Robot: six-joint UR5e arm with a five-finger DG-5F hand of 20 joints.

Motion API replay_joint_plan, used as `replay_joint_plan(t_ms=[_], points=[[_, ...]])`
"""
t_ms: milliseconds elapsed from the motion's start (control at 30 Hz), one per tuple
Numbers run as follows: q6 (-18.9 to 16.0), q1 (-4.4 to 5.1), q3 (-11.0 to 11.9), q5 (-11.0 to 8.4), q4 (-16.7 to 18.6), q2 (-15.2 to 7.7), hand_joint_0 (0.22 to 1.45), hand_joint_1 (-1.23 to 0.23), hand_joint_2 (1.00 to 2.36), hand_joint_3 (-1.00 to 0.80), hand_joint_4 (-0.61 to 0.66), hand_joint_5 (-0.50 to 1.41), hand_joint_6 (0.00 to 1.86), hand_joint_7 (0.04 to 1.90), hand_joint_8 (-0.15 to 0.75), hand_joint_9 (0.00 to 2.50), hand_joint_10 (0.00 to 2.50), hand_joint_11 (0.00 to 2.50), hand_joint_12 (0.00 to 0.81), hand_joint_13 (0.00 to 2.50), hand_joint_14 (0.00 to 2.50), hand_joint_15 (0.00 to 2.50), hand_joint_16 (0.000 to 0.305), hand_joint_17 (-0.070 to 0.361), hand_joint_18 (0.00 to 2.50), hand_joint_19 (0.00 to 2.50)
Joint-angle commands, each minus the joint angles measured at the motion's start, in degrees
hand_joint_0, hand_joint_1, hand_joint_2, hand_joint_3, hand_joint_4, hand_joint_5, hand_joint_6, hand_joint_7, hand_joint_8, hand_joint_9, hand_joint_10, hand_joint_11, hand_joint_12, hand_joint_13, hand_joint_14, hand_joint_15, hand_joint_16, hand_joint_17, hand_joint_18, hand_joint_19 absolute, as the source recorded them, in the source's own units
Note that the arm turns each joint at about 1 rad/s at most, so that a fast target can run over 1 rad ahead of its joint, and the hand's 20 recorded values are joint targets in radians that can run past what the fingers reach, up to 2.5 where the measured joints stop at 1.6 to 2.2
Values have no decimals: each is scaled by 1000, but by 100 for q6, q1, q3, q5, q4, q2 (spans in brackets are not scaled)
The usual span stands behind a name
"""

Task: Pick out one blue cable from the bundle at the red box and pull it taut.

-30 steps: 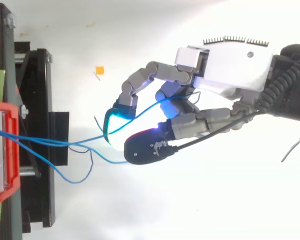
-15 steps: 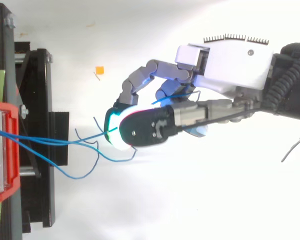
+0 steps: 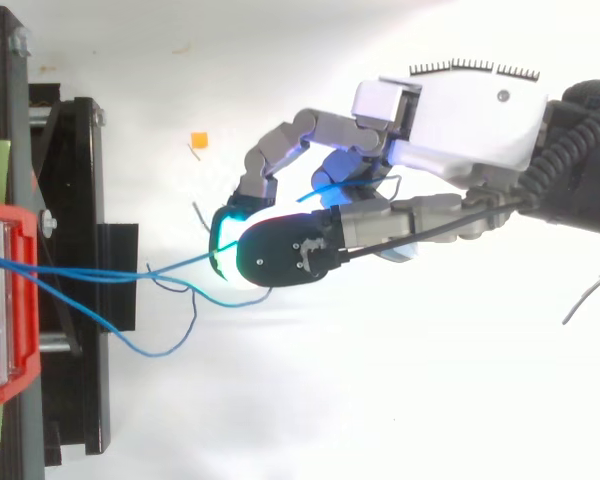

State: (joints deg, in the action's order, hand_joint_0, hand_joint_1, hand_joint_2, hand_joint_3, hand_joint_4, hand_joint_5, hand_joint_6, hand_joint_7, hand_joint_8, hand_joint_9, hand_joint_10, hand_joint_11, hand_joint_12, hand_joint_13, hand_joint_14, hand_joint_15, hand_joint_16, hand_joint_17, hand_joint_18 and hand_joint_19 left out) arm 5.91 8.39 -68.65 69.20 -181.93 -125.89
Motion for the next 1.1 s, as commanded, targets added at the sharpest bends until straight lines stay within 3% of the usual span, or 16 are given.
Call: replay_joint_plan(t_ms=[0,267,367,567,833,1067], points=[[-47,-13,-8,-161,17,-6,566,-563,1019,-194,-48,-131,909,826,141,928,2500,596,296,1133,1934,822,45,102,840,1147],[-47,-13,1,-170,26,-6,569,-621,1014,-202,-28,-133,917,799,170,925,2500,533,319,1145,1954,781,51,114,865,1113],[-47,-13,1,-170,35,-6,493,-570,1000,-495,-18,-139,917,792,172,898,2500,553,313,1132,1900,819,50,112,846,1119],[-47,-39,-78,-178,131,-6,435,-384,1000,-500,24,-140,896,733,214,901,2500,460,361,1138,1951,704,57,129,861,1096],[-82,-39,-210,-600,210,-6,519,-262,1000,-500,-12,-143,887,781,180,860,2500,547,306,1100,1875,788,48,107,784,1143],[-161,-48,-201,-662,219,-6,560,-391,1004,-439,-13,-143,885,801,161,858,2500,550,286,1099,1833,823,44,100,768,1161]])
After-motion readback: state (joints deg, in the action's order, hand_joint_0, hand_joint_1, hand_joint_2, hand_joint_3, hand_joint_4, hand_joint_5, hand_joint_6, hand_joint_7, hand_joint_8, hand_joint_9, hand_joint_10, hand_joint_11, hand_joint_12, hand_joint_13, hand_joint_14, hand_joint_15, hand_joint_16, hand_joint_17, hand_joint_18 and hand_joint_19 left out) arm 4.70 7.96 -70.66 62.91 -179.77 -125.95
